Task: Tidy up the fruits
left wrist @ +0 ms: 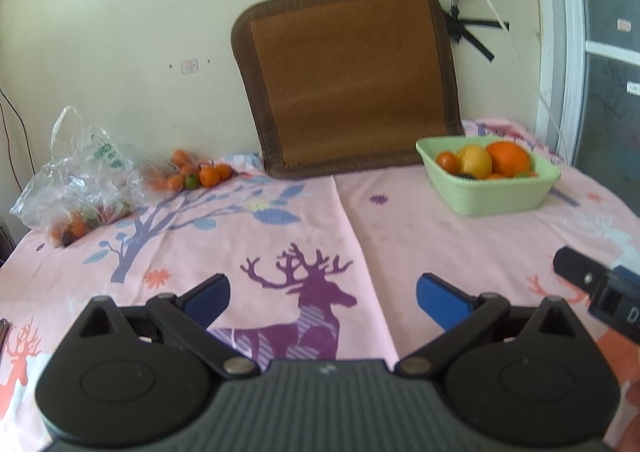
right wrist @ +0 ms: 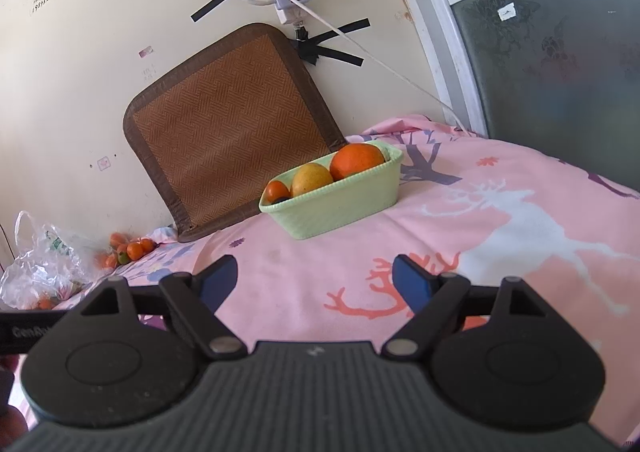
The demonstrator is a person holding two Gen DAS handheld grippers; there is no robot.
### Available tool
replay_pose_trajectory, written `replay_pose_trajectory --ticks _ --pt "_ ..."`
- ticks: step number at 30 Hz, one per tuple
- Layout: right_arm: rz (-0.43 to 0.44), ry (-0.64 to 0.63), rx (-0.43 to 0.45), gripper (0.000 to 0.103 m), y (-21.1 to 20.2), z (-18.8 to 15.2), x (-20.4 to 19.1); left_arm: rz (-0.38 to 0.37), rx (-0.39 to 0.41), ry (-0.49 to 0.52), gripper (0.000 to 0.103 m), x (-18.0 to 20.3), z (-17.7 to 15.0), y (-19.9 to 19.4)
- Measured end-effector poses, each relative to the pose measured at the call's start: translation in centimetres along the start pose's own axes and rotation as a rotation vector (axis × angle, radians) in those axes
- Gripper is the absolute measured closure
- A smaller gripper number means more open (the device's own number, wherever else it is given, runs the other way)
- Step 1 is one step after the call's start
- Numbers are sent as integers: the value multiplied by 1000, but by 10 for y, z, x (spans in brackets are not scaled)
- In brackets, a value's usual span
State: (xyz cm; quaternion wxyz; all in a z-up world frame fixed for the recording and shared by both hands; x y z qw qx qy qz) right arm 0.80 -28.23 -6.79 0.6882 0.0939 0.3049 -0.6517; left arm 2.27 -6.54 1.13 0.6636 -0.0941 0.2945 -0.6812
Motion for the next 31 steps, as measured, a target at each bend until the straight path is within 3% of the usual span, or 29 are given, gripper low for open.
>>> replay_pose_trajectory --ticks 5,10,17,26,31 --pt "1 -11 0 17 -1 -1 -3 26 75 2 0 -4 9 -13" --pt "-1 -13 -4 17 -1 -2 -3 35 80 5 0 -7 13 -17" --pt "-1 -12 -3 16 -1 -3 -4 5 51 8 0 -7 9 -15" --pt "-3 -14 -7 16 0 -4 -3 -74 -70 8 0 2 -6 2" --pt "-4 -16 0 16 -2 -3 -3 -94 -88 42 0 14 -13 4"
Point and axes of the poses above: each gripper's, at about its wrist camera, not at the fingertips, and y roughly the way its jaws point, x to its right, z to its top, the point moved 8 cm from there along y, roughly the way its jaws point, and after that the axes turned 11 degrees about y, right-handed, at the moved point
